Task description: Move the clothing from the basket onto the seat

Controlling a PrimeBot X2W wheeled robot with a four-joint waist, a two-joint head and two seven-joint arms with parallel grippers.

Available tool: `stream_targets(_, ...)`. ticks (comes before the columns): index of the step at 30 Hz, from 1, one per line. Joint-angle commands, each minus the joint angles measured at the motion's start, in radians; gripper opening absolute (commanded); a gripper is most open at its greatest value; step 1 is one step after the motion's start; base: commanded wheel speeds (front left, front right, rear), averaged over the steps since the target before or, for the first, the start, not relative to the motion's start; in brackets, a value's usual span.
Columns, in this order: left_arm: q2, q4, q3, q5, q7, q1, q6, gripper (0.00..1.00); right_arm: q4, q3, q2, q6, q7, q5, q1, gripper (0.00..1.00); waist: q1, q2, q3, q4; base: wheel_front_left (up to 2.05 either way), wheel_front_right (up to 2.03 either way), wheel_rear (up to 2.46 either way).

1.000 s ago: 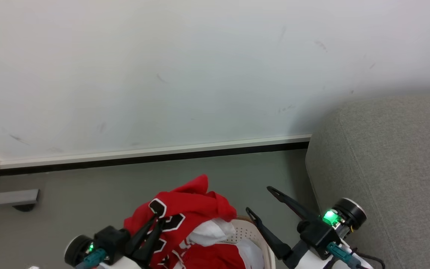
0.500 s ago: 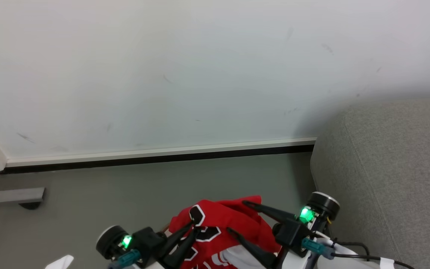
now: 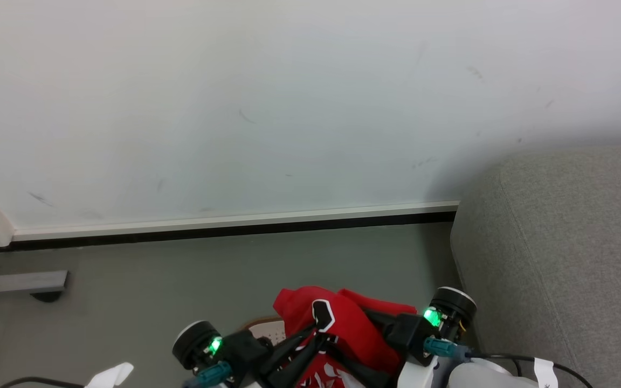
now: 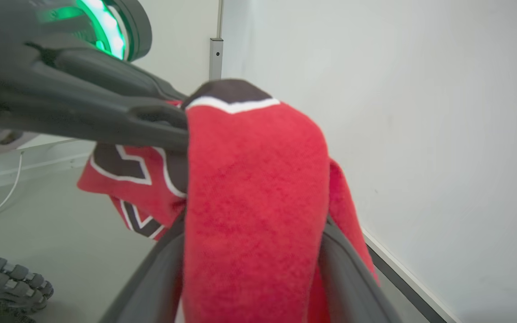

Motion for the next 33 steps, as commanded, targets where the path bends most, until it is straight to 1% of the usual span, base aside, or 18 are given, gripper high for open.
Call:
stream_targets(1,0.008,-0.008,-0.007,-0.021,-0.004,-0.011,-0.003,0.0,-0.006,0.005,-0.001,-0.002,0.007,0.025,-0.008,0.45,-0.0001,0.0,0.0,0.0,0.0,0.0,0.0)
stream_targets(2,0.01,-0.01,-0.011,-0.024,-0.004,-0.012,-0.004,0.0,-0.012,0.006,-0.002,-0.002,0.007,0.035,-0.009,0.17,-0.0001,0.0,0.0,0.0,0.0,0.0,0.0)
stream_targets(3,0.014,-0.012,-0.016,-0.028,-0.004,-0.013,-0.004,0.0,-0.017,0.007,-0.004,-0.002,0.005,0.047,-0.009,0.0,-0.0001,0.0,0.0,0.0,0.0,0.0,0.0)
stream_targets(6,0.02,-0.011,-0.023,-0.041,-0.01,-0.014,-0.003,0.01,-0.033,0.008,-0.01,-0.002,-0.004,0.083,-0.01,0.0,-0.0001,0.0,0.002,-0.002,0.0,0.0,0.0)
stream_targets(7,0.022,-0.006,-0.022,-0.041,-0.013,-0.014,-0.002,0.09,-0.038,0.009,-0.014,-0.002,-0.008,0.092,-0.01,0.0,-0.0001,0.0,0.003,-0.003,0.0,0.0,0.0)
stream_targets(10,0.022,0.008,-0.015,-0.036,-0.031,-0.014,0.009,0.45,-0.041,0.009,-0.022,-0.002,-0.019,0.111,-0.017,0.0,-0.0001,0.0,0.006,-0.009,0.0,0.0,0.0)
stream_targets(11,0.021,0.013,-0.015,-0.036,-0.037,-0.012,0.012,0.51,-0.039,0.009,-0.024,-0.002,-0.022,0.116,-0.017,0.0,-0.0001,0.0,0.006,-0.01,0.0,0.0,0.0)
stream_targets(12,0.02,0.017,-0.015,-0.035,-0.041,-0.01,0.013,0.71,-0.038,0.008,-0.025,-0.002,-0.026,0.122,-0.017,0.0,-0.0001,0.0,0.007,-0.012,0.0,0.0,0.0)
stream_targets(13,0.02,0.023,-0.015,-0.033,-0.046,-0.009,0.014,0.88,-0.036,0.002,-0.028,-0.002,-0.026,0.124,-0.016,0.0,-0.0001,0.0,0.008,-0.015,0.0,0.0,0.0)
stream_targets(14,0.019,0.028,-0.015,-0.034,-0.05,-0.008,0.018,1.0,-0.035,-0.006,-0.031,-0.002,-0.03,0.129,-0.014,0.0,-0.0001,0.0,0.009,-0.017,0.0,0.0,0.0)
stream_targets(17,0.01,0.046,-0.014,-0.035,-0.061,-0.007,0.024,1.0,-0.035,-0.046,-0.038,-0.003,-0.034,0.131,0.004,0.0,-0.0001,0.0,0.011,-0.023,0.0,0.0,0.0)
stream_targets(23,0.001,0.073,-0.016,-0.037,-0.077,-0.006,0.035,1.0,-0.076,-0.194,-0.061,-0.002,-0.032,0.08,0.063,0.0,-0.0001,0.0,0.02,-0.052,0.0,0.0,0.0)
stream_targets(28,0.0,0.083,-0.014,-0.042,-0.088,-0.01,0.039,1.0,-0.105,-0.29,-0.082,-0.002,-0.032,0.032,0.104,0.0,-0.0001,0.0,0.03,-0.1,0.0,0.0,0.0)
stream_targets(33,-0.008,0.091,-0.02,-0.044,-0.098,-0.016,0.04,1.0,-0.128,-0.356,-0.096,-0.002,-0.033,-0.006,0.133,0.0,-0.0001,0.0,0.035,-0.161,0.0,0.0,0.0)
